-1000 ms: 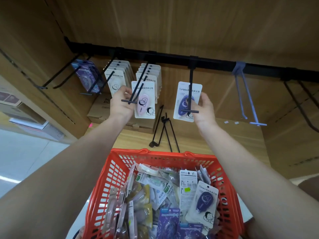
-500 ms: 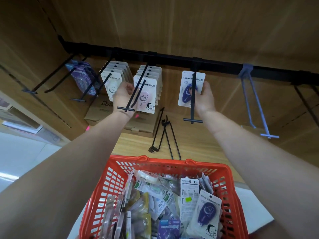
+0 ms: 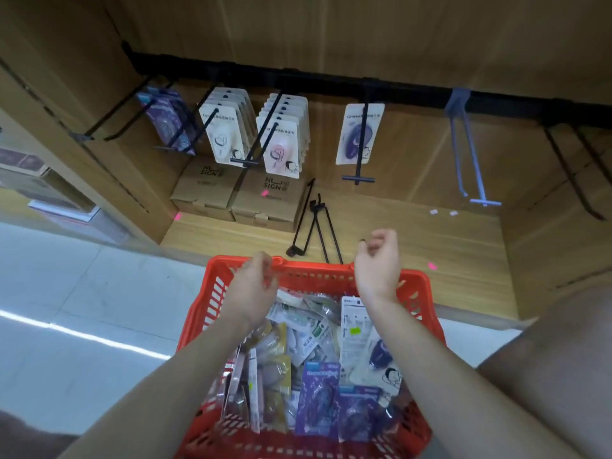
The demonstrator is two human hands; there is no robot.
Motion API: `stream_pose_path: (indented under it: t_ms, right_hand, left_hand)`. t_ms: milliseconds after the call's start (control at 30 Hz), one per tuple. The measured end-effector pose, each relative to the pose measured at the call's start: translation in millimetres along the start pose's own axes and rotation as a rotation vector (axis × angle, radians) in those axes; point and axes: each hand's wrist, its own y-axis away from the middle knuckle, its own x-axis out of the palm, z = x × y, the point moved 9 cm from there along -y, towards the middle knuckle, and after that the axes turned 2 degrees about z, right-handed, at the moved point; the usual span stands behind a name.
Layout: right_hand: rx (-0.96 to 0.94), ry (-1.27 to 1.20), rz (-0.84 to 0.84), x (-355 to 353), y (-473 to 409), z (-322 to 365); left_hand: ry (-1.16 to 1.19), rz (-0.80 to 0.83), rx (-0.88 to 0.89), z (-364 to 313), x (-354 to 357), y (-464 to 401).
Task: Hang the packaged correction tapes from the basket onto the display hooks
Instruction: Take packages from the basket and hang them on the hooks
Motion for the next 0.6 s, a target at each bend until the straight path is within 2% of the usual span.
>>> stream_pose_path:
  t_ms: [133,200,267,333,467,600]
  right_hand:
    - [0.05,0.369,0.12,-11.5,29.7,-61.0]
    - [0.093,0.629,0.211,-16.7,39.6,-86.2]
    - [0.118,0.78,0.282,-20.6,48.3,-99.9]
    - [0.135,0.822,0.385,-17.3,55.2,-109.1]
    - [0.18,0.753,0.583,-8.3,61.9,-117.0]
    - [0.176,0.788,0.618,-11.8,63.6,-116.9]
  left_hand:
    - [-0.233,0.301,0.008,17.1,71.5,44.1]
    - [-0.227,0.428,-0.049,23.6,101.2,63.1]
    - [-0.226,0.528,-0.079,26.2,123.9,76.6]
    - [-0.235,0.601,-0.086,27.0,140.7,85.4]
    - [-0.237,0.692,-0.051,22.3,158.1,98.5]
    - [-0.335,0.605,-0.01,18.1,155.9,103.2]
